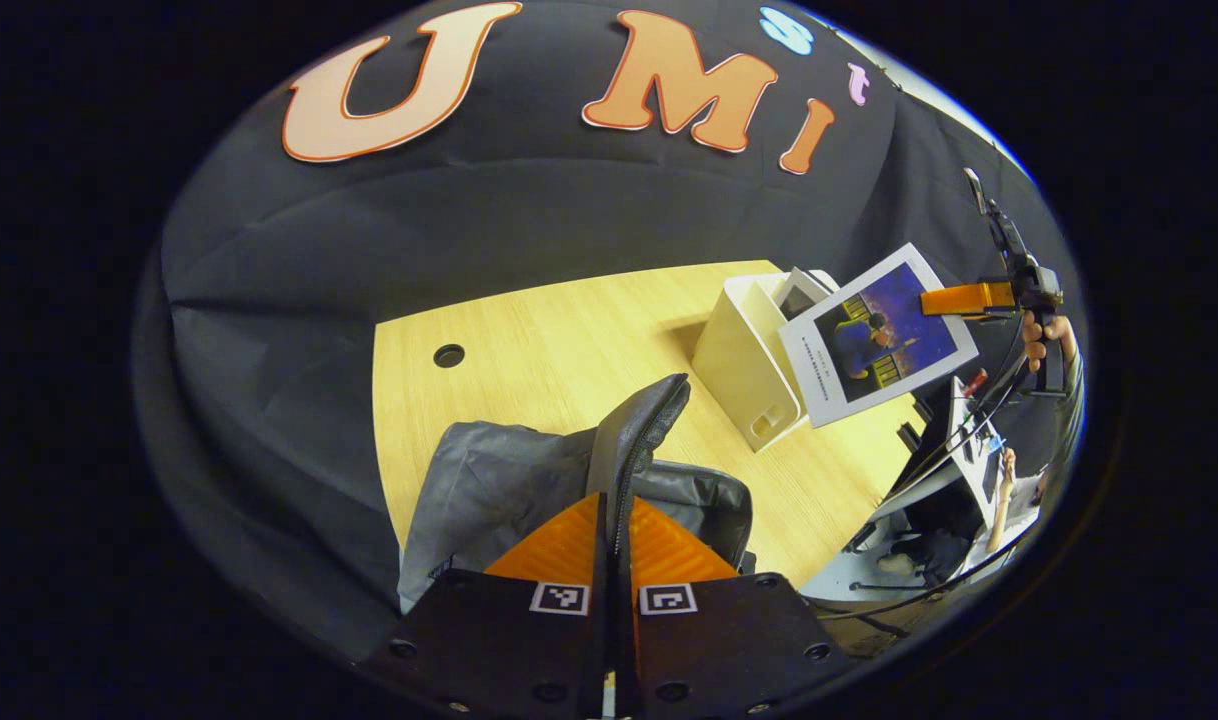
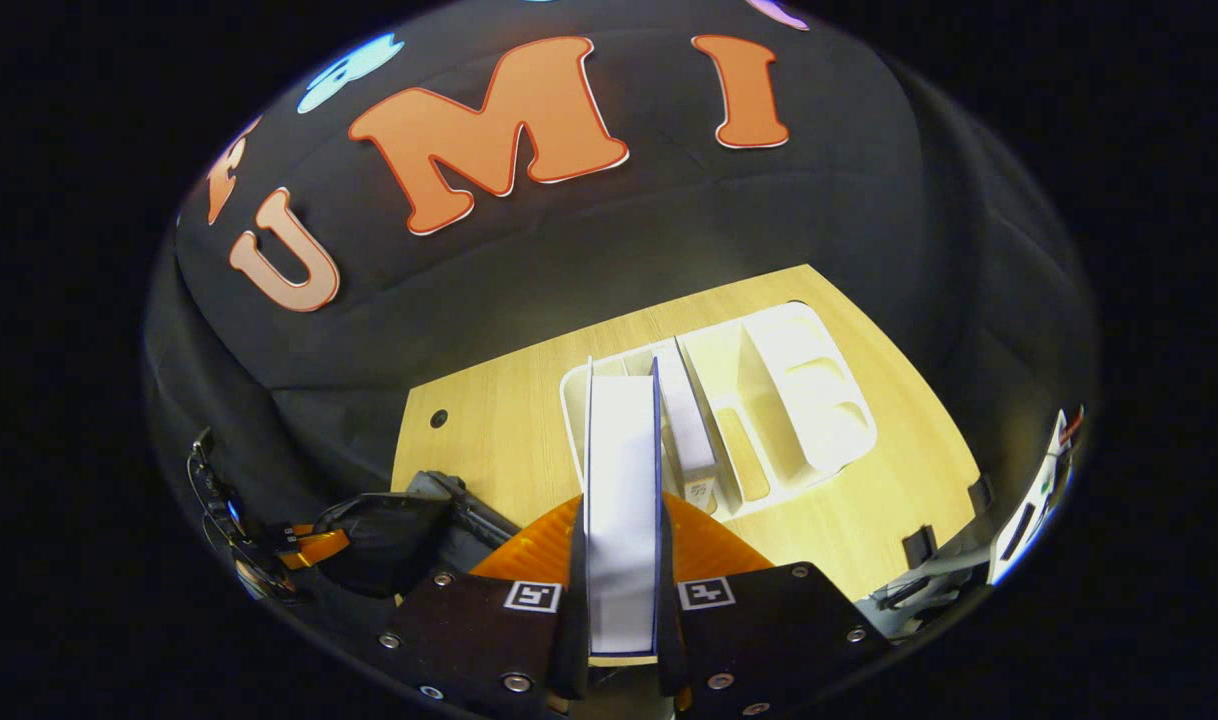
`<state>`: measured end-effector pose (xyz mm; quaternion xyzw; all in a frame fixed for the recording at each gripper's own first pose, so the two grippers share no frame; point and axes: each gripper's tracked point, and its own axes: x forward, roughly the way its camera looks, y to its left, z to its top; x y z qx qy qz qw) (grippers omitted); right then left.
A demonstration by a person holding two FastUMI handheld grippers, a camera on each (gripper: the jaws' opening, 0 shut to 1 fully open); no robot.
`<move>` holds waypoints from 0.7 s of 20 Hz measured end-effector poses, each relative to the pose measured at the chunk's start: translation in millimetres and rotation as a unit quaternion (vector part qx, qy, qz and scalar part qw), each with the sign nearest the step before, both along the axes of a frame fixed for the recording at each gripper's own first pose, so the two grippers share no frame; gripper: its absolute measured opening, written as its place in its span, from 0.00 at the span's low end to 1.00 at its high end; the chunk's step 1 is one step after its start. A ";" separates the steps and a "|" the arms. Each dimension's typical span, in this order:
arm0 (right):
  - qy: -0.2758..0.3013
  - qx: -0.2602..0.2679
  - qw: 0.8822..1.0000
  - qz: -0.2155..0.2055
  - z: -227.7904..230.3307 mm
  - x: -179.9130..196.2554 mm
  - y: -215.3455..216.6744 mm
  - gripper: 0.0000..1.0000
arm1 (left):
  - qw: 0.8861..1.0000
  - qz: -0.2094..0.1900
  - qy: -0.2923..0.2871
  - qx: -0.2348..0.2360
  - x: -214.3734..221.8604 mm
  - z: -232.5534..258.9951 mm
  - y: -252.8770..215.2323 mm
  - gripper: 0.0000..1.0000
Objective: Open the schoolbag, grab two books from the bookshelf and put them into the schoolbag.
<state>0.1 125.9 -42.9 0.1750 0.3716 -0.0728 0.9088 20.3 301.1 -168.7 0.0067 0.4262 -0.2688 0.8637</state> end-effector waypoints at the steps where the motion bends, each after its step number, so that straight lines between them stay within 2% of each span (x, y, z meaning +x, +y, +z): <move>1: -0.005 0.011 1.000 -0.012 -0.7 -8.8 4.2 0.28 | 1.000 -0.013 0.002 -0.001 -1.3 -1.7 -0.6 0.04; 7: -0.024 0.079 0.995 -0.059 -6.5 -60.4 36.9 0.28 | 0.999 -0.053 -0.003 -0.011 0.1 0.4 -3.6 0.05; 10: -0.037 0.127 0.989 -0.066 -8.3 -79.6 56.0 0.28 | 0.998 -0.063 -0.002 -0.015 -1.5 -1.2 -4.0 0.04; 14: -0.042 0.163 0.983 -0.068 -19.9 -88.2 80.9 0.27 | 0.997 -0.068 -0.005 -0.025 13.4 9.2 -15.5 0.04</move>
